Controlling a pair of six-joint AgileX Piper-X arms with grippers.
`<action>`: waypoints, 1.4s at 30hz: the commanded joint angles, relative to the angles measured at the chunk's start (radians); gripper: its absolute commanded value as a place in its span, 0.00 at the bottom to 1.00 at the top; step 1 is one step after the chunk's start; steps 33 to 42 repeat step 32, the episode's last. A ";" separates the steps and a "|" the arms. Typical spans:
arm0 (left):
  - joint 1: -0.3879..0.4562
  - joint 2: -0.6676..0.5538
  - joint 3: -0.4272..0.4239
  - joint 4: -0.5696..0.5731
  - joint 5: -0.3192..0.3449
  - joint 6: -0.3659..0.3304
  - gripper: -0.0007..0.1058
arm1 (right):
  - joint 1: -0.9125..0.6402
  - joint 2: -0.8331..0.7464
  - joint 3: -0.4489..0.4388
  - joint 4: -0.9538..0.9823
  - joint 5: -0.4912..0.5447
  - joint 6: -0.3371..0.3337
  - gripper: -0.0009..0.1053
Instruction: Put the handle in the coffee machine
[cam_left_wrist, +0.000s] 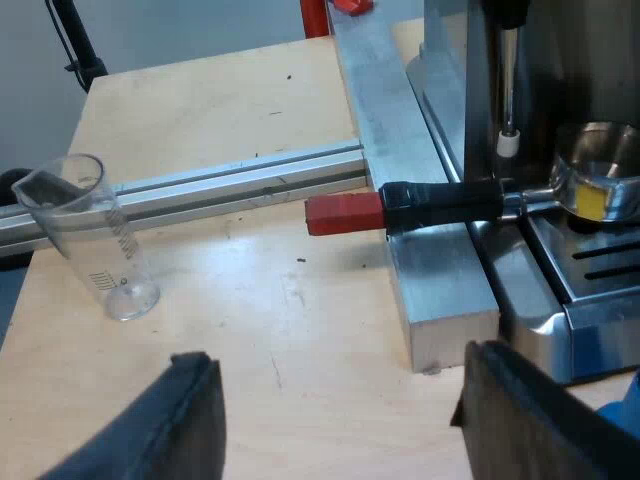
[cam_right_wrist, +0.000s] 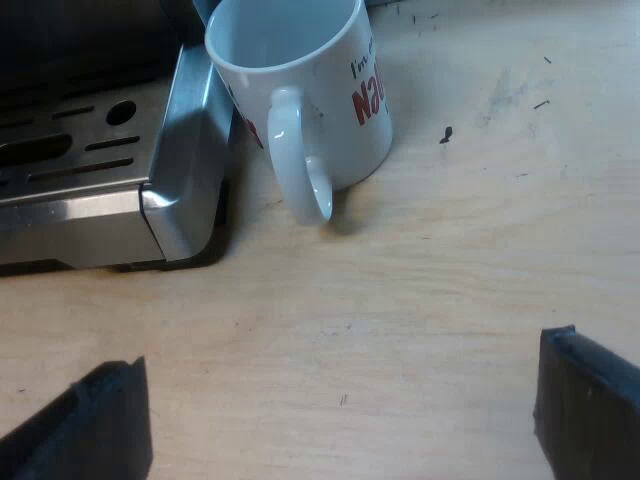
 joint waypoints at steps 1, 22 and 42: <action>-0.005 -0.140 -0.003 0.000 -0.001 -0.001 0.52 | 0.000 -0.045 -0.005 -0.009 -0.012 -0.002 0.74; -0.043 -0.140 -0.003 0.000 -0.001 -0.001 0.52 | 0.000 -0.045 -0.005 -0.009 -0.008 -0.002 0.74; -0.004 -0.143 -0.003 0.000 -0.001 -0.001 0.52 | 0.000 -0.045 -0.005 -0.009 -0.008 -0.002 0.74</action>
